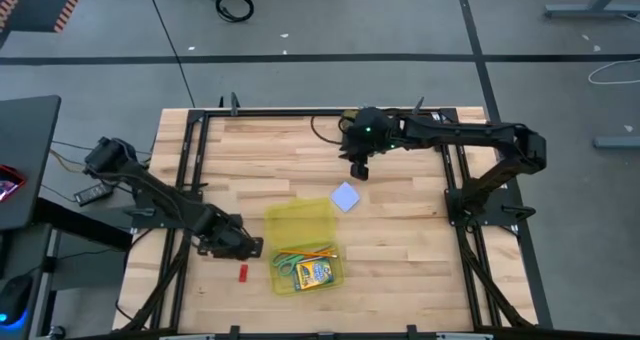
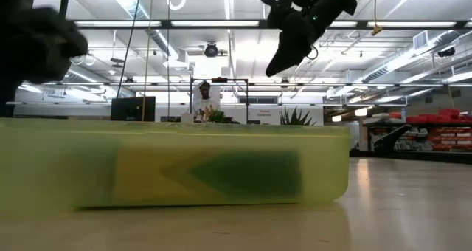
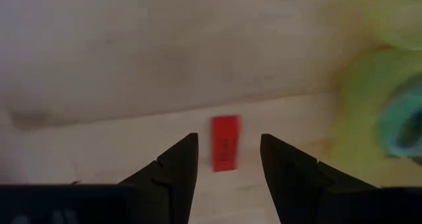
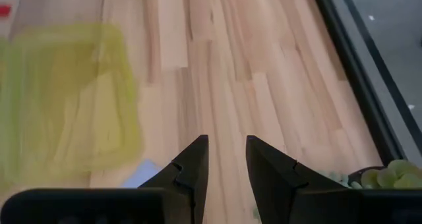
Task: Pack school essentials
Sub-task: Put the red eraser into the yellow supply box
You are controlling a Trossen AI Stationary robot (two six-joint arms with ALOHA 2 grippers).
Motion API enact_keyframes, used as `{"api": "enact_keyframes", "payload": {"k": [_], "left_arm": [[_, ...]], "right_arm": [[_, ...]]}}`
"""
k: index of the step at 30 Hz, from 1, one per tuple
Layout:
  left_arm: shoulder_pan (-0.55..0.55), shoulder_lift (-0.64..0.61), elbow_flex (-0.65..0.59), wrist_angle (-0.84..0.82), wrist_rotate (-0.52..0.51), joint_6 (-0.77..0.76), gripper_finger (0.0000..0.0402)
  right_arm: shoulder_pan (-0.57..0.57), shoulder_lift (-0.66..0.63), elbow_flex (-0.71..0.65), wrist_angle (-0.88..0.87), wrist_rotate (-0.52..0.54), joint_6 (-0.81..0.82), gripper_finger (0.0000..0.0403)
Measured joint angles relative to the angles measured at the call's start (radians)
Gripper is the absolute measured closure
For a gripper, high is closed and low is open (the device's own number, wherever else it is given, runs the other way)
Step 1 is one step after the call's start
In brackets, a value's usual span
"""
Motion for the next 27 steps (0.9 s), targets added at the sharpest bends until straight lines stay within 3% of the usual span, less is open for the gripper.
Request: {"api": "enact_keyframes", "payload": {"k": [11,17,27], "left_arm": [[-0.004,0.158,0.000,0.220,0.090,-0.113,0.0230],[-0.020,0.199,0.000,0.256,0.147,-0.146,0.0230],[-0.036,0.204,0.093,0.065,0.146,-0.145,0.0230]], "right_arm": [[0.000,-0.012,0.001,-0.009,-0.008,0.020,0.0295],[0.000,-0.011,0.001,-0.009,-0.016,0.012,0.0295],[0.000,-0.011,0.001,-0.008,-0.016,-0.011,0.0295]]}}
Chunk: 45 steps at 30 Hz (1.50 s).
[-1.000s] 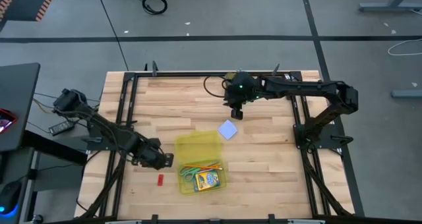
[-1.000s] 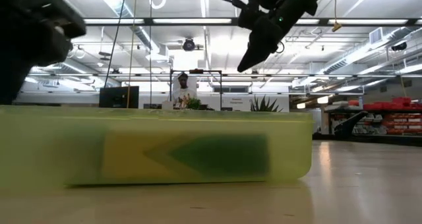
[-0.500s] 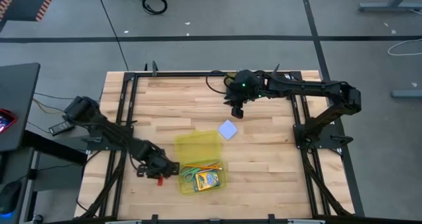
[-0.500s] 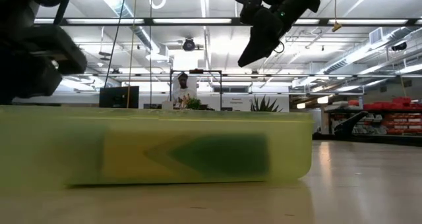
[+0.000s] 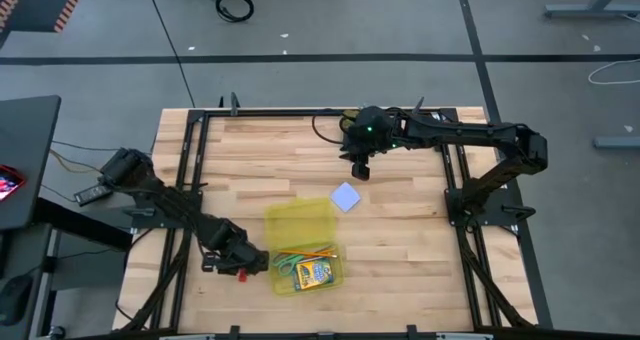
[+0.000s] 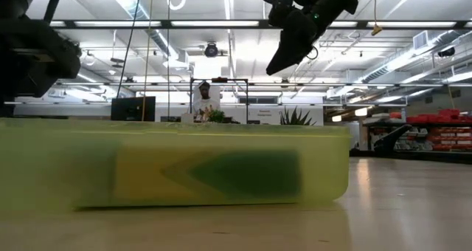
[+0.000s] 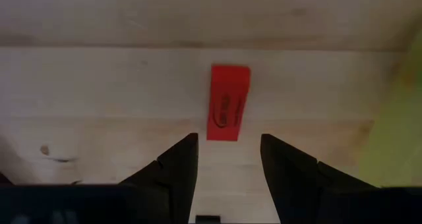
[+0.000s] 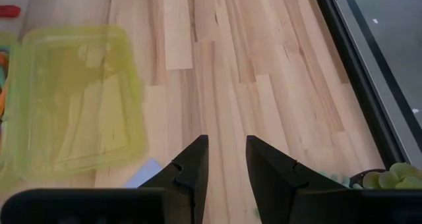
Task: Pack school essentials
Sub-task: Put the red eraser into the yellow supply box
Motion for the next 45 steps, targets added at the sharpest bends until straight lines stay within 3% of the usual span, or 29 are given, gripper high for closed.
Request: {"api": "enact_keyframes", "payload": {"k": [20,32,45], "left_arm": [[-0.044,0.112,0.002,0.065,-0.052,0.031,0.0232],[-0.077,0.113,0.001,0.060,-0.070,0.031,0.0336],[-0.081,0.014,-0.004,0.060,-0.096,0.038,0.0337]], "right_arm": [[0.019,0.000,0.000,0.001,-0.048,0.014,0.0295],[0.032,0.000,0.000,0.001,-0.048,0.021,0.0295],[0.032,0.000,0.000,0.001,-0.048,0.006,0.0295]]}}
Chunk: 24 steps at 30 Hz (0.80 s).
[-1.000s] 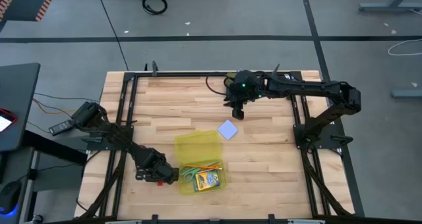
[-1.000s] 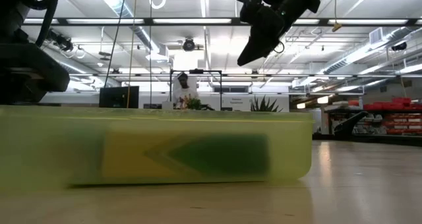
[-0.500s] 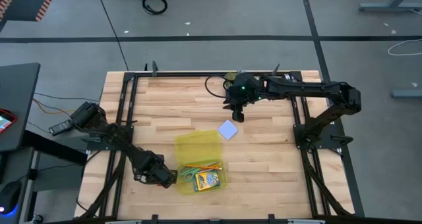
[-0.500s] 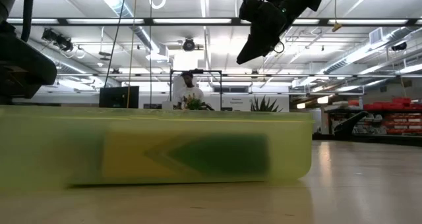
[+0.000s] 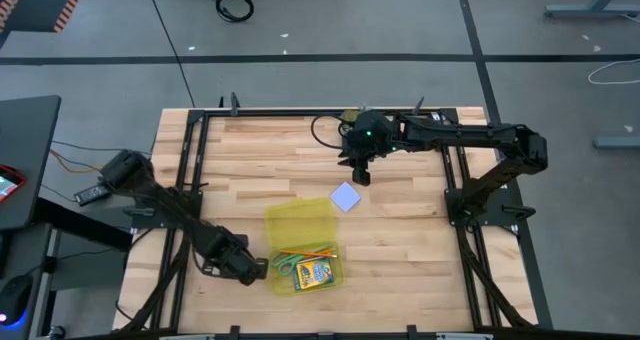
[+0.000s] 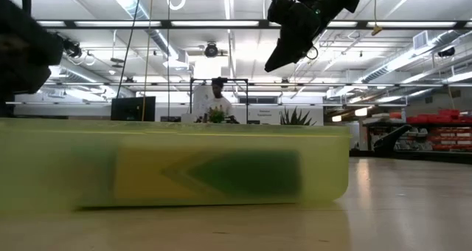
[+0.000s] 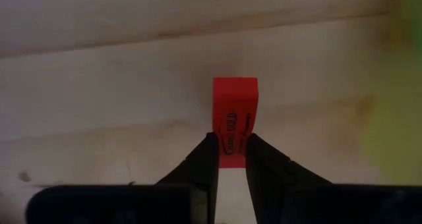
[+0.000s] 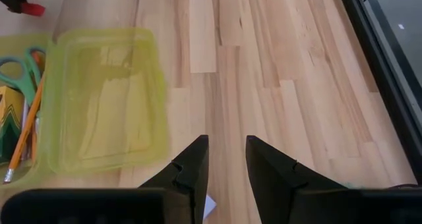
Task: Pack school essentials
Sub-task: Put the red eraser into the yellow supply box
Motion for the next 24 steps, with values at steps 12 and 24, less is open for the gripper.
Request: {"api": "enact_keyframes", "payload": {"k": [12,24], "left_arm": [[0.002,-0.088,0.001,0.208,-0.061,0.067,0.0328],[0.099,-0.063,0.002,0.318,-0.125,0.172,0.0330]], "right_arm": [[0.000,0.000,0.000,0.003,0.000,-0.007,0.0295],[0.000,0.000,0.000,0.016,0.000,-0.001,0.0295]]}}
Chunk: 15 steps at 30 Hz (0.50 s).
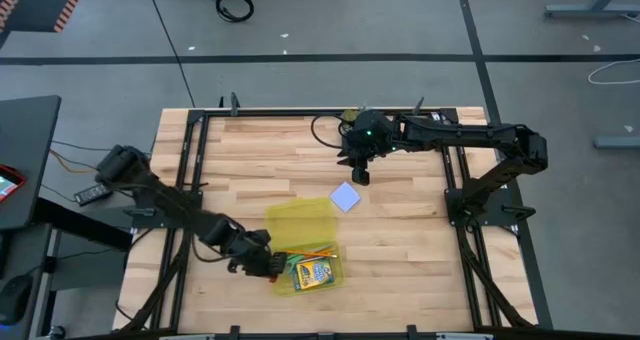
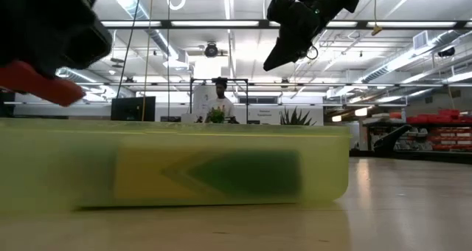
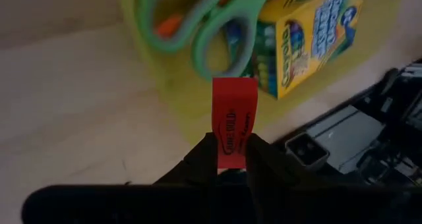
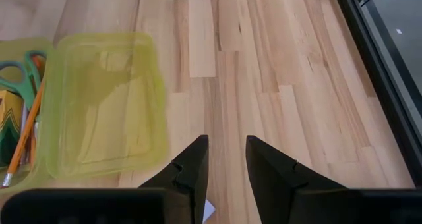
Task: Pack school essentials
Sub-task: Put the red eraser into the yellow supply box
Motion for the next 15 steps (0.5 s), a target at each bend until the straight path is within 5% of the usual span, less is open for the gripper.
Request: {"api": "enact_keyframes", "payload": {"k": [15], "left_arm": [[0.032,0.111,0.005,0.199,0.013,0.027,0.0324]], "right_arm": [[0.000,0.000,0.000,0.001,0.000,-0.022,0.0295]]}}
